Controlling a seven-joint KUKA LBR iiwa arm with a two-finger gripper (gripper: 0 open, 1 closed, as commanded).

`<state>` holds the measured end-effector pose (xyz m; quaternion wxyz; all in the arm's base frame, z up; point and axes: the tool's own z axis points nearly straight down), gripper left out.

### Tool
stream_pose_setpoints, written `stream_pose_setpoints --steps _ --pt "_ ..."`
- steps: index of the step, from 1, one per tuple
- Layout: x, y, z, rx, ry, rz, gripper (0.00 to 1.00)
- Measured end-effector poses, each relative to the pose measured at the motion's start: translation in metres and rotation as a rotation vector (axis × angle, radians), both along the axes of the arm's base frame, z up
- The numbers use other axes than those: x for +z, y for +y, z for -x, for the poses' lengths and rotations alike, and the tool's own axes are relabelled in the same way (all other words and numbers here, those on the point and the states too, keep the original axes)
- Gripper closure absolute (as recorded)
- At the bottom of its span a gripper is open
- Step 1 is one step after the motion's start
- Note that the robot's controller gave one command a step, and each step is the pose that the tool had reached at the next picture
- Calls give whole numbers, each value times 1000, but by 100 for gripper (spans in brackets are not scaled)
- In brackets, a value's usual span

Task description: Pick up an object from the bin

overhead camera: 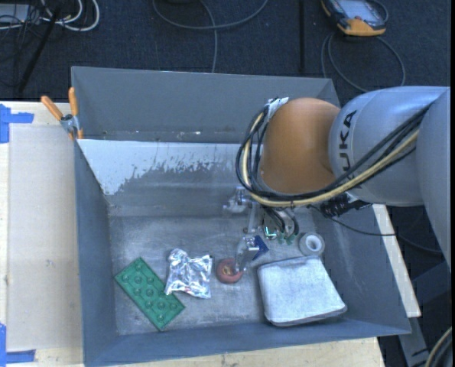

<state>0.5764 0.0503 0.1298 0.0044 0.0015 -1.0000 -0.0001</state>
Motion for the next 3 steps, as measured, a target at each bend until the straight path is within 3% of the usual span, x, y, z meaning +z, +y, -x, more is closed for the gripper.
stream_pose_setpoints --steps 1,2,3 --pt "-56 7 51 -417 -19 -2 0" --pt "-57 53 73 -488 -20 0 0" --pt "-55 106 78 -486 -10 0 0"
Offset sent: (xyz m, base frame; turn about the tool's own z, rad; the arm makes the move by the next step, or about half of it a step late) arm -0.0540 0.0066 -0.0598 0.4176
